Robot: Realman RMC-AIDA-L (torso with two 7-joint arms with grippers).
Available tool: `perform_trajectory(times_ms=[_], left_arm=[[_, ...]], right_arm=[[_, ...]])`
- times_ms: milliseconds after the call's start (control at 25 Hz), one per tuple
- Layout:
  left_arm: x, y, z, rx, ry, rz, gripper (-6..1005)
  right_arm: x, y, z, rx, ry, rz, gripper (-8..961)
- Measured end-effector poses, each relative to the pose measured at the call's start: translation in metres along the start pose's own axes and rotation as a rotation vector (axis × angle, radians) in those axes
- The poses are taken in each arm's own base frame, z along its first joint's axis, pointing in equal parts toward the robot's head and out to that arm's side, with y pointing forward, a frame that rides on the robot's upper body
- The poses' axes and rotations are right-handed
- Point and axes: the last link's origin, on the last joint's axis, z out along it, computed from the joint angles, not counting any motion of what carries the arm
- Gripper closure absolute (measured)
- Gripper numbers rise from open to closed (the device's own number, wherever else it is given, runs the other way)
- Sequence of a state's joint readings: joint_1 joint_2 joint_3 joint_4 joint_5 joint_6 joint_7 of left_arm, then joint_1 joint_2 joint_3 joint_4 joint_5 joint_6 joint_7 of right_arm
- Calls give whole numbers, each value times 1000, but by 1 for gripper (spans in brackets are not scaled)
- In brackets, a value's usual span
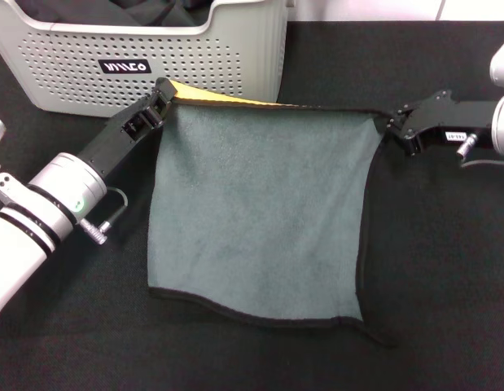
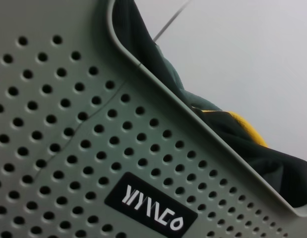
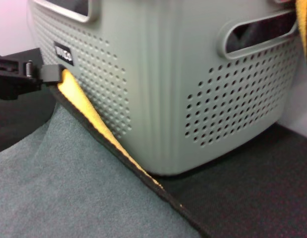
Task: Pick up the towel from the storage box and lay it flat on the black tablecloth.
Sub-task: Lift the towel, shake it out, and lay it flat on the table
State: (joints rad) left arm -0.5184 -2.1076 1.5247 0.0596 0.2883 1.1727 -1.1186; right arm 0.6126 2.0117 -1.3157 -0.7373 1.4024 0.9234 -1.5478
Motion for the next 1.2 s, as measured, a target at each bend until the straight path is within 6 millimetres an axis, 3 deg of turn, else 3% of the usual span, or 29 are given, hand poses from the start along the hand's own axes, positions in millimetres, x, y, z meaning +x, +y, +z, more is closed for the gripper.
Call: perform_trajectory(times_ms=[360, 880, 1040, 1200], left_arm=[[-1, -4, 1, 27, -11, -11, 990], [-9, -12, -6, 79, -45, -82, 989], [-10, -3, -21, -9, -19, -75, 989], [-4, 12, -57, -164, 82, -27, 989]], right_arm=[[-4, 2, 13, -1, 49, -55, 938], [-4, 13, 14, -56, 43, -57, 937], [-6, 21, 0, -128, 27, -90, 937], [-12, 27, -41, -181, -27, -158, 938]])
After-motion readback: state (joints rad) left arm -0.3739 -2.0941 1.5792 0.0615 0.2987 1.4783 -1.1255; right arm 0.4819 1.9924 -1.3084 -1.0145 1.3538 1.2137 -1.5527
